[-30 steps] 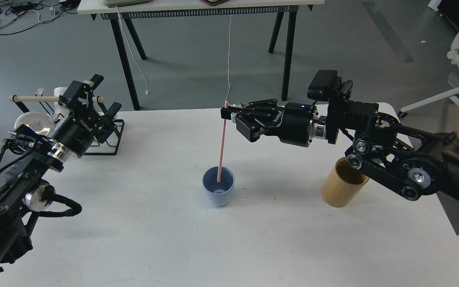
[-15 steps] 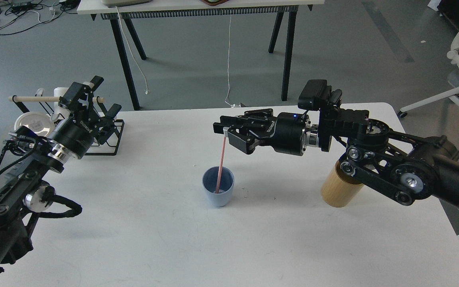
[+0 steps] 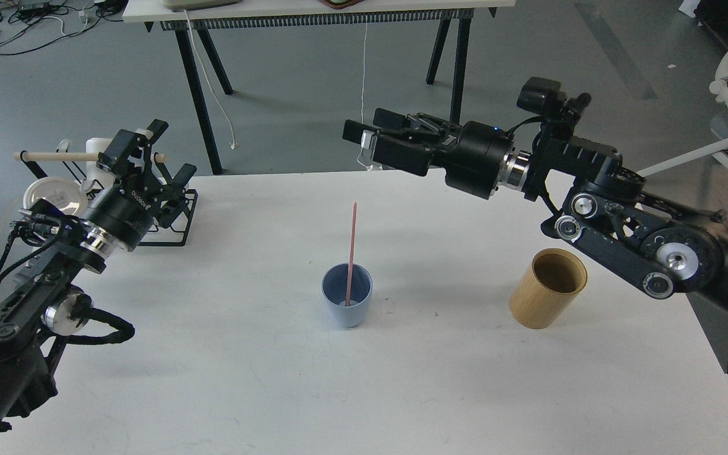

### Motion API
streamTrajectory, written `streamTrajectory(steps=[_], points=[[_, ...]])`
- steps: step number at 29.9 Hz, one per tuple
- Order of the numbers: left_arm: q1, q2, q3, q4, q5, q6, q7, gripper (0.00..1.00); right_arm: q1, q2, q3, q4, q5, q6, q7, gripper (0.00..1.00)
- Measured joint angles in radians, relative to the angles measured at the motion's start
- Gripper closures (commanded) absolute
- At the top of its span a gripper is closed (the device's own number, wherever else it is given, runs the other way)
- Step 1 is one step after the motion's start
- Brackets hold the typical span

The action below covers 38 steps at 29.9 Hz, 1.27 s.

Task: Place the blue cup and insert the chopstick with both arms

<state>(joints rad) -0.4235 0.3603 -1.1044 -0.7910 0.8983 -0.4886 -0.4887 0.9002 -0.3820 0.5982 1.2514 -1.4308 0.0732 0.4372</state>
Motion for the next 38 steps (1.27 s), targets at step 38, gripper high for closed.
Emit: streamTrajectory(steps=[38], points=[[-0.052, 0.062, -0.014, -0.079, -0.116, 0.000, 0.000, 0.01, -0.432, -0.066, 0.410, -0.162, 1.242, 0.416, -0.008, 0.00]])
